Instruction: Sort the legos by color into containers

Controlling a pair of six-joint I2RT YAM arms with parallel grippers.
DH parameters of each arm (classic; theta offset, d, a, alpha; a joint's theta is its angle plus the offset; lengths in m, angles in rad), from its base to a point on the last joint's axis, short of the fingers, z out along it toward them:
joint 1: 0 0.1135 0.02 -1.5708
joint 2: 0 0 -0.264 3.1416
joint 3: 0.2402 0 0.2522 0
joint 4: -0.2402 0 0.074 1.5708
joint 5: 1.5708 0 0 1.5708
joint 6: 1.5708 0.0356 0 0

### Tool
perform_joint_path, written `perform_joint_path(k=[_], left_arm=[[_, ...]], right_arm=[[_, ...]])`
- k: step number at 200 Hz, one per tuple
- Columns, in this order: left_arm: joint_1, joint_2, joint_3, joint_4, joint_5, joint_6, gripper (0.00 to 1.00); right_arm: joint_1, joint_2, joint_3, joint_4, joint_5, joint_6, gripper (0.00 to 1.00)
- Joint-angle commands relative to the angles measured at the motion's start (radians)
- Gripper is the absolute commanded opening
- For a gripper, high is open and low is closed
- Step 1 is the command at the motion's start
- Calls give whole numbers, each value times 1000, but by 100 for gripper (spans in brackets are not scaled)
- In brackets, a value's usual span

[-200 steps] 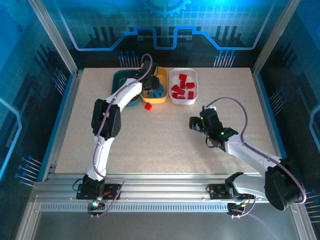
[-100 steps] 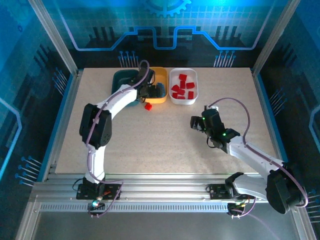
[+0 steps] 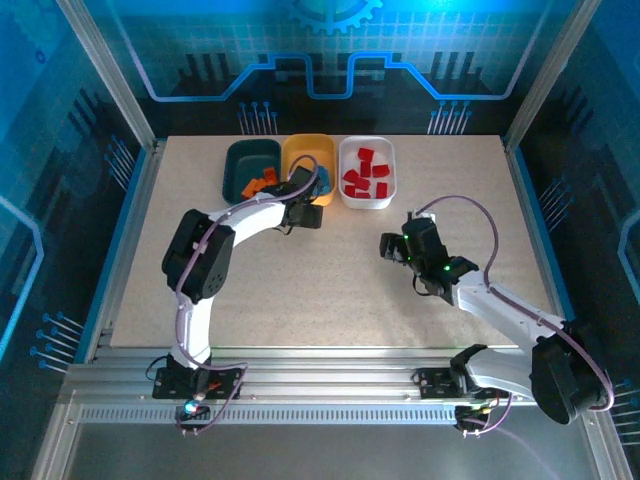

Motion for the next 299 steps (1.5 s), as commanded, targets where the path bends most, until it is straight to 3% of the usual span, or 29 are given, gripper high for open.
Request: perform_joint_path(k=[1, 110, 299], left_arm=[[5, 45, 36, 36, -77, 62, 83], [36, 115, 31, 118, -40, 81, 64], [6, 36, -90, 173, 28, 80, 32]], right_arm=[[-8, 5, -5, 12, -8, 11, 84], [-10, 40, 4, 18, -29, 8, 83], [-10, 31, 3, 16, -30, 6, 83]])
